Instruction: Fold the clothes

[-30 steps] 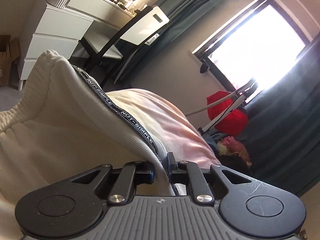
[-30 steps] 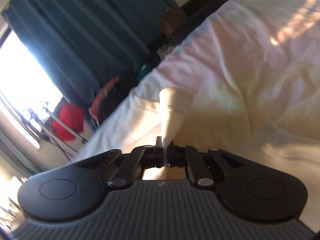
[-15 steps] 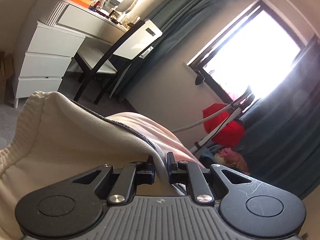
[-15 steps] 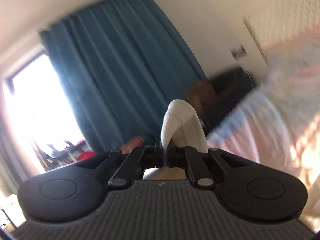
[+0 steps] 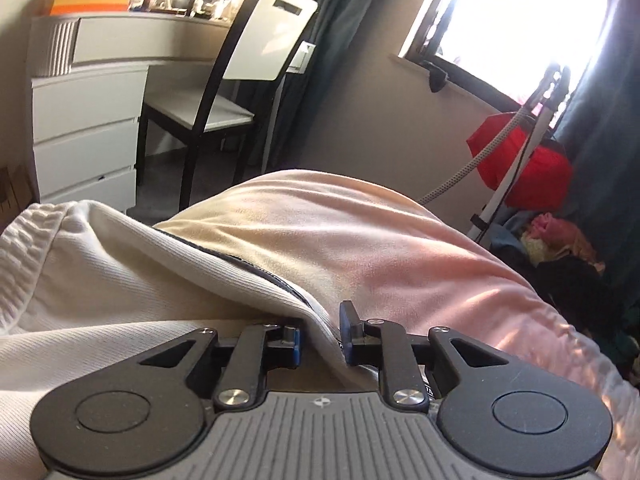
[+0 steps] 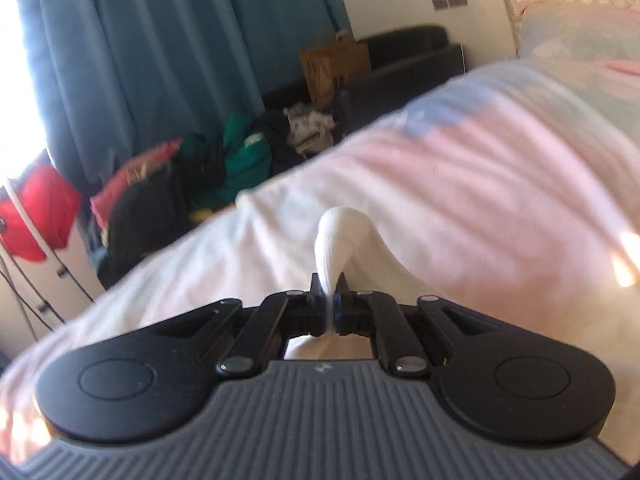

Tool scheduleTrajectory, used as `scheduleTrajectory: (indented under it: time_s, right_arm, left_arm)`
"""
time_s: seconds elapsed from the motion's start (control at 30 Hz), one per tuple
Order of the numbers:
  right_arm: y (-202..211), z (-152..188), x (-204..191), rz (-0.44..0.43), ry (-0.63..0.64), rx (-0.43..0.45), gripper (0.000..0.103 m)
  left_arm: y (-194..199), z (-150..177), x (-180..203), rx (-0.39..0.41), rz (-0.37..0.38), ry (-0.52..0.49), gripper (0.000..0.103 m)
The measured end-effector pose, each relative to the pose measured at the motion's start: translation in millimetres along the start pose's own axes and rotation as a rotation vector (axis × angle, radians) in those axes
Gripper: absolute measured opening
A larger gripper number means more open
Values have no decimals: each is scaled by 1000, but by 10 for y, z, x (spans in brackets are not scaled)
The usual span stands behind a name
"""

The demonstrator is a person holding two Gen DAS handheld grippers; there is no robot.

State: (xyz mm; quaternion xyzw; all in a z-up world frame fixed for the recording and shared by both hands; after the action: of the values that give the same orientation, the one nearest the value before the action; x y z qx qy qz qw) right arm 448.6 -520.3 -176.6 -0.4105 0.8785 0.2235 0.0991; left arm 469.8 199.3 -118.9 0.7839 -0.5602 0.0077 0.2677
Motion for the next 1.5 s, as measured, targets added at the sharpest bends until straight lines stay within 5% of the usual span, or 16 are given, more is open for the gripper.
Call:
scheduleTrajectory:
  time_s: [0.03, 0.1, 0.2, 0.27, 0.43, 0.53, 0.7, 0.83, 0.97, 1.0, 1.03, 1.07, 1.1, 1.23, 1.3, 1.5]
  right_arm:
    - [-20, 24, 24, -19, -14, -12, 10]
    - [-58, 72, 72, -58, -42, -35, 20]
    - [59, 56, 195, -129, -79, -55, 40]
    - [285, 30, 328, -141, -101, -45, 66]
    - [907, 26, 794, -93, -141, -23, 67]
    - [1243, 105, 1079, -41, -193, -27, 66]
    - [1433, 39, 1203, 31, -155, -53, 67]
    - [1454, 93, 1421, 35, -276, -123, 69]
    - [1275, 302, 1319, -114, -208, -215, 65]
    - [1264, 306, 1249, -127, -155, -201, 56]
    - [1254, 311, 1179, -141, -103, -187, 26]
    - [1253, 284, 1138, -159, -90, -166, 10]
    - [1265, 215, 1137, -184, -128, -137, 9]
    - [1534, -259, 1018, -234, -124, 91, 7]
    - [1548, -364, 1087, -194, -139, 115, 7]
    - [1267, 184, 1457, 14, 31, -108, 8]
  left_arm:
    - [36, 10, 21, 8, 14, -26, 28]
    - [146, 23, 63, 19, 71, -91, 53]
    - [415, 125, 178, 8, 190, -208, 66]
    - [638, 228, 254, -5, 285, -282, 70]
    - [1433, 666, 551, 1, 544, -474, 82]
    - [1749, 950, 744, -44, 644, -489, 90]
    - [1781, 1497, 1056, -81, 497, -676, 89]
    - [1602, 1637, 1136, -49, 338, -732, 87]
    - [1511, 1495, 1137, -22, 286, -662, 40]
    - [1520, 1435, 1128, -18, 290, -639, 31]
    - [1528, 1375, 1119, -15, 293, -617, 25]
    - [1540, 1316, 1110, -12, 298, -595, 16]
    - [1583, 1262, 1101, -17, 318, -575, 12]
    - [1757, 1082, 1049, -46, 404, -508, 11]
    - [1796, 1144, 1031, -76, 444, -529, 13]
    - [1839, 1414, 993, -132, 422, -556, 25]
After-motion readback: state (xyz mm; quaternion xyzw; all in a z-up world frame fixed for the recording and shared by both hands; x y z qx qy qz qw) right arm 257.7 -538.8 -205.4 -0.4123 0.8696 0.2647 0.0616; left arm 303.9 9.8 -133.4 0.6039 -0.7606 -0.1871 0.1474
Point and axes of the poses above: each gripper's, at about its wrist camera, not at the fingertips, and y roughly against the way its jaws point, x to its right, z to its underside, the point moved 3 cm from there along -y, roughly the way its jaws point, and after that the axes turned 12 degrees about x, right-handed, at the moved point
